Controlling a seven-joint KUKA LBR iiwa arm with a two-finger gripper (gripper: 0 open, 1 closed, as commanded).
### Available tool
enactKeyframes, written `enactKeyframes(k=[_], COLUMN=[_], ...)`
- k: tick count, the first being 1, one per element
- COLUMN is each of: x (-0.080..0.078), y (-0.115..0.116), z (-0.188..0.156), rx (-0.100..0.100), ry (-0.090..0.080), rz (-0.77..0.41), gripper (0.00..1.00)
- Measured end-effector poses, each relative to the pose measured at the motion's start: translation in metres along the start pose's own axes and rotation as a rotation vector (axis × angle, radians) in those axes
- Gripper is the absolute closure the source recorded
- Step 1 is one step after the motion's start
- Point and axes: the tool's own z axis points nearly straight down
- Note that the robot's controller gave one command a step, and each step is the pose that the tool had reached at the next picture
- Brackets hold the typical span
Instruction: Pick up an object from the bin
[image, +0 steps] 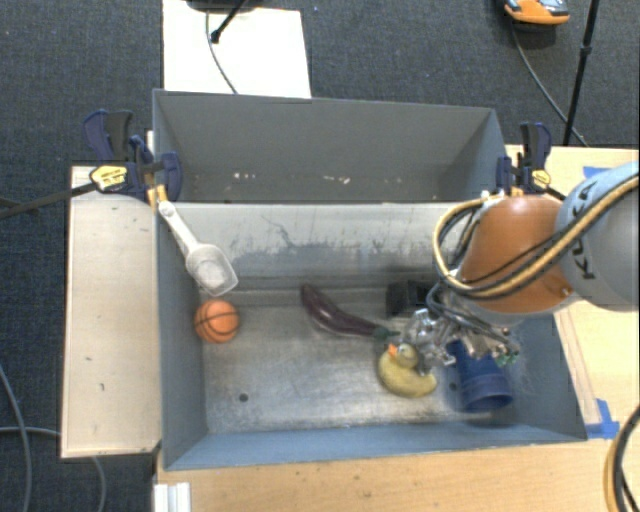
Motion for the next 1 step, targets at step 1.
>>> enactKeyframes(k=[1], x=[-0.0276], y=[-0.0087], z=[-0.1213], rx=[-0.016], ry=[0.024], rz=[-0.015], gripper=[1.0])
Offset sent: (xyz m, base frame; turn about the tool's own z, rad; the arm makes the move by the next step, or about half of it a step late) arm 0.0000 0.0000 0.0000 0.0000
